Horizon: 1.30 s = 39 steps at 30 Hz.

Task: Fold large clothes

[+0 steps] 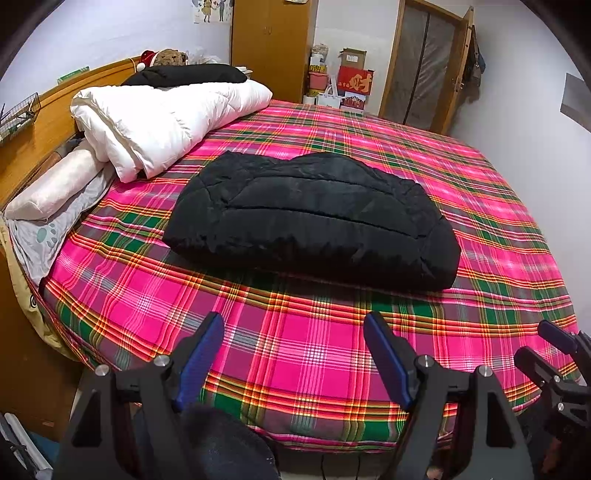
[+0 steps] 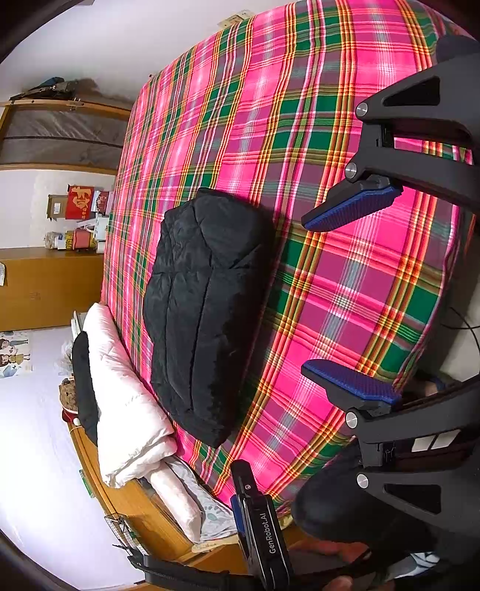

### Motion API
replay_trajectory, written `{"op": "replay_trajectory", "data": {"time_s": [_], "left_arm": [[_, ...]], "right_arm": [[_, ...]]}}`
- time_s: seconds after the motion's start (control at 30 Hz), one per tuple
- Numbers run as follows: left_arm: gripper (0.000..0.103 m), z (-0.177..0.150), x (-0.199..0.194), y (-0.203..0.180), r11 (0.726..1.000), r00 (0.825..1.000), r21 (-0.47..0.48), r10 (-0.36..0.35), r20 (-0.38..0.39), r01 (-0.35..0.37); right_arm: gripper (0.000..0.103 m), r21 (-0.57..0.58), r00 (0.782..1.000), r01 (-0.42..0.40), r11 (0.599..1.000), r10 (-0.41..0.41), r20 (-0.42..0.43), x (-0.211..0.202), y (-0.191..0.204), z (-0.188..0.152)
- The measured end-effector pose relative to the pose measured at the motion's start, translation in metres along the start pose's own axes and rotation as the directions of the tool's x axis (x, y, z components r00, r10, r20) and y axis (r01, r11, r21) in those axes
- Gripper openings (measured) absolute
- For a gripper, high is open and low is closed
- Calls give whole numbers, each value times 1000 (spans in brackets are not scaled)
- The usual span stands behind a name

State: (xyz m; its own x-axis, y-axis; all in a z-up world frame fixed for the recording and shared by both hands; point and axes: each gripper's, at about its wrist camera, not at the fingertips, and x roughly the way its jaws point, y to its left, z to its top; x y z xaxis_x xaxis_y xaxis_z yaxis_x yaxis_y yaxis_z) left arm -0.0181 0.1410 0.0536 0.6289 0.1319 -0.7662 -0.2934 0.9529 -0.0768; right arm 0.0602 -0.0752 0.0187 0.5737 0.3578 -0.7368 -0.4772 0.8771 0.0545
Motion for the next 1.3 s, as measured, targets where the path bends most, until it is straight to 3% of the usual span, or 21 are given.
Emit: {"op": "replay_trajectory", "data": {"time_s": [1.3], "left_arm": [[80, -2, 0, 0, 999, 1000, -28, -18, -7, 17]], "right_arm": [[71, 9, 1000, -5, 1000, 6, -10, 1, 1, 1]]}}
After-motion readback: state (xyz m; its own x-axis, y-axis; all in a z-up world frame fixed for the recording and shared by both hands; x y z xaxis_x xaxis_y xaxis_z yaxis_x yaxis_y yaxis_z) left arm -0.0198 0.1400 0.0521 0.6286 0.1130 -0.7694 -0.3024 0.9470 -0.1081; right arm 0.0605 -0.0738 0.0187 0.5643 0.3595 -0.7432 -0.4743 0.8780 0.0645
